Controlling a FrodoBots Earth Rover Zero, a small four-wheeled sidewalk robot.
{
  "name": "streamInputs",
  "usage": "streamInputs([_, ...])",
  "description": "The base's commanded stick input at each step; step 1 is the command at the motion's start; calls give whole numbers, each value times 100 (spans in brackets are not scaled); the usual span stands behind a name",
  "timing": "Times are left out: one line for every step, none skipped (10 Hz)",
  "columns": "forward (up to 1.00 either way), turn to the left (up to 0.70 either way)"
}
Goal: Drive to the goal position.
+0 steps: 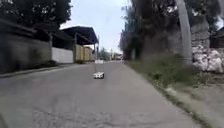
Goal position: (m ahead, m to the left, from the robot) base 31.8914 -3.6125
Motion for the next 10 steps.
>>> streamInputs([100,0])
streamInputs([100,-35])
streamInputs([100,-39])
streamInputs([100,-10])
streamInputs([100,0])
streamInputs([100,0])
streamInputs([100,0])
streamInputs([100,-5])
streamInputs([100,-15])
streamInputs([100,0])
